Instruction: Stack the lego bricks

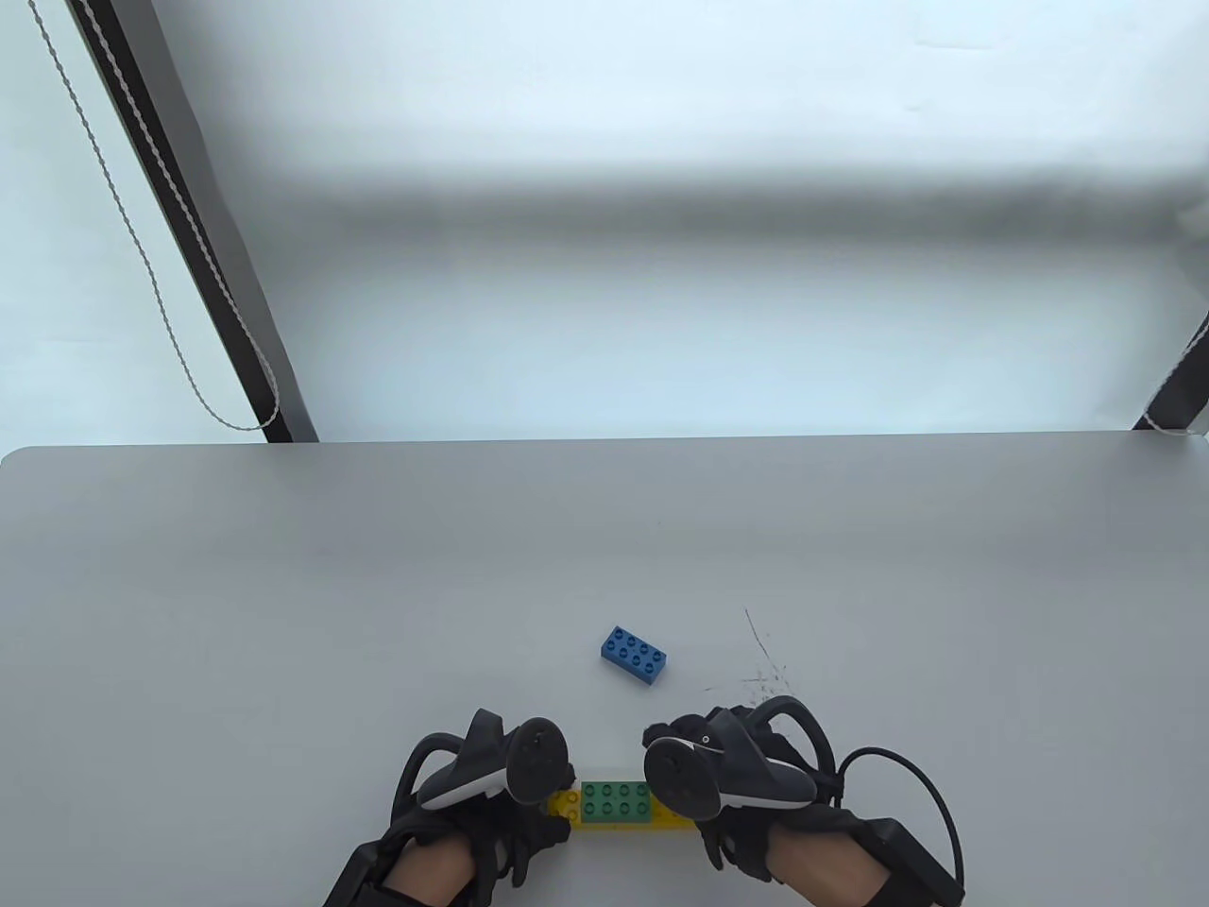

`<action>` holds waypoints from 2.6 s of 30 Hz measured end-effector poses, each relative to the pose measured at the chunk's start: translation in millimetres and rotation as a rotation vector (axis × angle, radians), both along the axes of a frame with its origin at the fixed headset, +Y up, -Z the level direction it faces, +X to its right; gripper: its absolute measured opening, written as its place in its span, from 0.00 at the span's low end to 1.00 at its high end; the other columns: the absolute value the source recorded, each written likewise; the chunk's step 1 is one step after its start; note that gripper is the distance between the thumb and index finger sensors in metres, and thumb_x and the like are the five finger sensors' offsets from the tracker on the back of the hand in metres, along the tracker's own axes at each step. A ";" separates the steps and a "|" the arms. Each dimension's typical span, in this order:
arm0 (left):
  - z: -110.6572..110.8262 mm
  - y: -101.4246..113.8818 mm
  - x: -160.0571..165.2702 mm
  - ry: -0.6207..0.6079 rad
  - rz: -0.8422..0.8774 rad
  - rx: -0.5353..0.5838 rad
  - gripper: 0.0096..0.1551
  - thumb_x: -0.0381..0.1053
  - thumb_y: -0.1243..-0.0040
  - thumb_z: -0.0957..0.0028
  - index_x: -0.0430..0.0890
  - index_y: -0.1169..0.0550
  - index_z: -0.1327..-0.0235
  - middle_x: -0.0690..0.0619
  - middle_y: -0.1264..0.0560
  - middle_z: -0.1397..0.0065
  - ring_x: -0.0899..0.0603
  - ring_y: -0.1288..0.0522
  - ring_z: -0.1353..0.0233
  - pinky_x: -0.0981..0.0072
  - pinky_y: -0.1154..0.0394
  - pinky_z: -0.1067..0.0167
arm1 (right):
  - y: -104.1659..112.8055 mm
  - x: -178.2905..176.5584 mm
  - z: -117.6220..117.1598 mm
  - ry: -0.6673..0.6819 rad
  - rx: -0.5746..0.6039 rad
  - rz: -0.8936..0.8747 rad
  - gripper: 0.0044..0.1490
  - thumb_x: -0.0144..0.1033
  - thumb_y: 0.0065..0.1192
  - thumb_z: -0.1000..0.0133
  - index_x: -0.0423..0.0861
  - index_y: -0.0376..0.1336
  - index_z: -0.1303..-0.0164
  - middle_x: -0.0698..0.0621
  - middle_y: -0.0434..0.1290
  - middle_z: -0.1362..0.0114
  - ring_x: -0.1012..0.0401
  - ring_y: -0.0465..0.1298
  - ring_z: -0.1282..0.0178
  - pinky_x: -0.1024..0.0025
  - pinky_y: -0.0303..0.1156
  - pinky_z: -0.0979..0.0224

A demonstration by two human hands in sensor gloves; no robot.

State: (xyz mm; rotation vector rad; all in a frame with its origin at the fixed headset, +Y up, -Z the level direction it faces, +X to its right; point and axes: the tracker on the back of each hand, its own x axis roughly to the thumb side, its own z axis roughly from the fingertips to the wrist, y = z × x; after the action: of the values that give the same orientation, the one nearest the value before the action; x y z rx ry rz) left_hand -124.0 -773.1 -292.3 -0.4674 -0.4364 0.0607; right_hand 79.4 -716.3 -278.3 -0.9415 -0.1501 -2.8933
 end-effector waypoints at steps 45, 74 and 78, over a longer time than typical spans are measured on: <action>0.6 -0.4 0.7 0.004 0.000 0.006 0.37 0.64 0.36 0.59 0.57 0.31 0.35 0.50 0.36 0.25 0.40 0.37 0.28 0.36 0.37 0.30 | -25.7 -2.9 4.9 -0.012 -0.077 0.000 0.43 0.39 0.77 0.62 0.43 0.64 0.36 0.44 0.77 0.36 0.47 0.82 0.42 0.42 0.74 0.37; 0.0 -0.7 0.2 0.004 0.002 0.000 0.37 0.64 0.36 0.59 0.57 0.31 0.35 0.50 0.36 0.25 0.40 0.37 0.28 0.36 0.38 0.30 | -12.6 -13.9 -57.3 -0.124 -0.077 -0.064 0.44 0.52 0.73 0.59 0.44 0.64 0.36 0.44 0.78 0.35 0.46 0.83 0.43 0.41 0.75 0.38; 0.0 -0.7 0.2 0.004 0.002 0.000 0.37 0.64 0.36 0.59 0.57 0.31 0.35 0.50 0.36 0.24 0.40 0.37 0.28 0.36 0.38 0.30 | -12.7 -14.4 -72.4 -0.160 -0.047 -0.067 0.44 0.52 0.73 0.60 0.44 0.64 0.36 0.44 0.78 0.35 0.46 0.83 0.42 0.41 0.75 0.38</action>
State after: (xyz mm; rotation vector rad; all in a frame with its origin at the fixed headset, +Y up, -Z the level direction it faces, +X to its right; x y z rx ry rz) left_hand -123.8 -773.8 -292.3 -0.4668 -0.4333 0.0632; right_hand 65.0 -729.0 -350.7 -0.7351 -0.2022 -3.0385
